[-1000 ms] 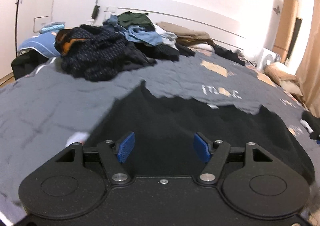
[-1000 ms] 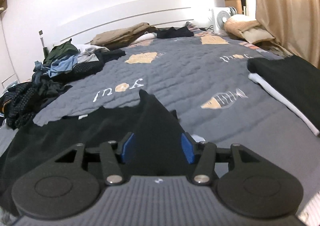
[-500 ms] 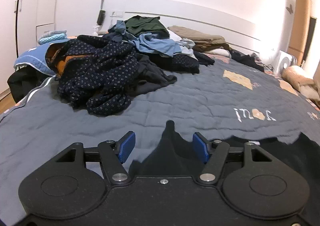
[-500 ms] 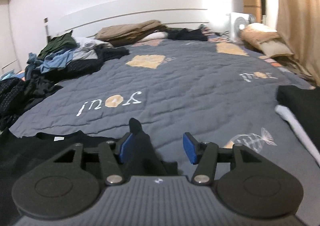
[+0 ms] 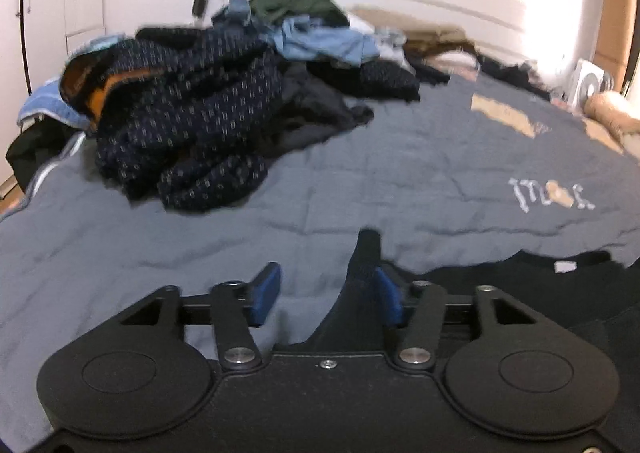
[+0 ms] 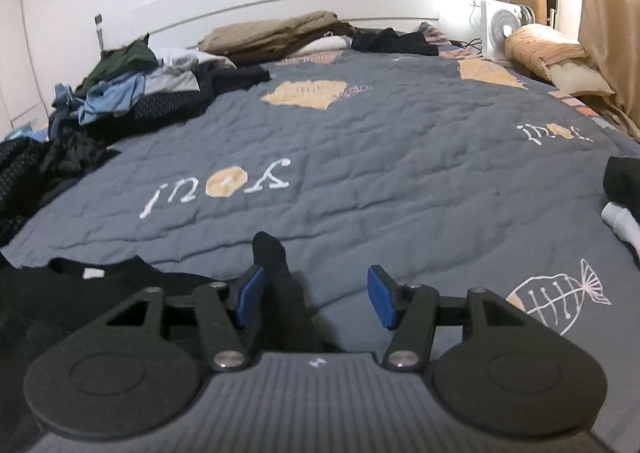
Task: Fold clothes
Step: 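Pinch the sweatshirt edge with both grippers and lift it slightly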
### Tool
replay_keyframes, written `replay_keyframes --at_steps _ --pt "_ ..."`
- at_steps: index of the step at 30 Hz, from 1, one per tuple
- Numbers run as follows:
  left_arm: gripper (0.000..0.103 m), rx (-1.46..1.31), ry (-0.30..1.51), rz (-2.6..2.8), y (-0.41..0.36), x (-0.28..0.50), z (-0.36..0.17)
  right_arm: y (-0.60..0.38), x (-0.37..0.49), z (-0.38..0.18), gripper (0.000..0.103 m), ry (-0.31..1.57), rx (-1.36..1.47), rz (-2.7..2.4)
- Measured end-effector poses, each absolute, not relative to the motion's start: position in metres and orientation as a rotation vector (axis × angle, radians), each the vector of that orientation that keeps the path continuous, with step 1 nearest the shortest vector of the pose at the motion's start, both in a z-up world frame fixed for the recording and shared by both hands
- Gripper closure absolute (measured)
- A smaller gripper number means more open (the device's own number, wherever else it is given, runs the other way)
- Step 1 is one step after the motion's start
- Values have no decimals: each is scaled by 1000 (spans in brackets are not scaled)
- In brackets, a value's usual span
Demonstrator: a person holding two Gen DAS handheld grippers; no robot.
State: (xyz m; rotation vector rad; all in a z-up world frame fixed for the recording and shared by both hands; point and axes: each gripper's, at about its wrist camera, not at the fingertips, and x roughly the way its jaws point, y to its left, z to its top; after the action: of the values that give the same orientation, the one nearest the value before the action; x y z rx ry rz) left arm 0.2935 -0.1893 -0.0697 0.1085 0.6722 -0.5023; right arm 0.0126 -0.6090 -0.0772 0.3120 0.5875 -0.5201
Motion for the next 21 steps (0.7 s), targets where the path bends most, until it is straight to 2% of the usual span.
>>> replay_keyframes --at_steps 1,2,3,4,5,6,8,11,15,17,21 --pt "48 102 694 -516 -190 297 -74 -610 15 -81 47 601 325 -516" --pt "52 95 716 -531 -191 300 -79 -611 17 -85 47 610 340 -511" --pt "60 89 735 -552 -191 301 -84 -611 18 -89 50 613 358 -505" --pt "74 85 753 -574 -191 302 -88 -610 18 -93 55 615 370 -499" --pt "80 86 762 -592 -192 302 -91 -610 18 -96 72 616 374 -492" --pt "81 91 752 -593 -192 300 -92 -609 18 -97 85 616 382 -486" --pt "88 76 721 -591 -189 297 -88 -608 17 -96 88 606 400 -482" --pt "91 -3 629 -593 -176 292 -73 -606 9 -78 89 526 382 -509" --pt "91 64 360 -582 -175 262 -56 -590 -4 -54 89 352 265 -536" --pt "90 86 370 -565 -180 262 -60 -580 -4 -54 88 313 163 -561" --pt "86 59 582 -524 -188 284 -86 -591 10 -85 85 453 210 -582"
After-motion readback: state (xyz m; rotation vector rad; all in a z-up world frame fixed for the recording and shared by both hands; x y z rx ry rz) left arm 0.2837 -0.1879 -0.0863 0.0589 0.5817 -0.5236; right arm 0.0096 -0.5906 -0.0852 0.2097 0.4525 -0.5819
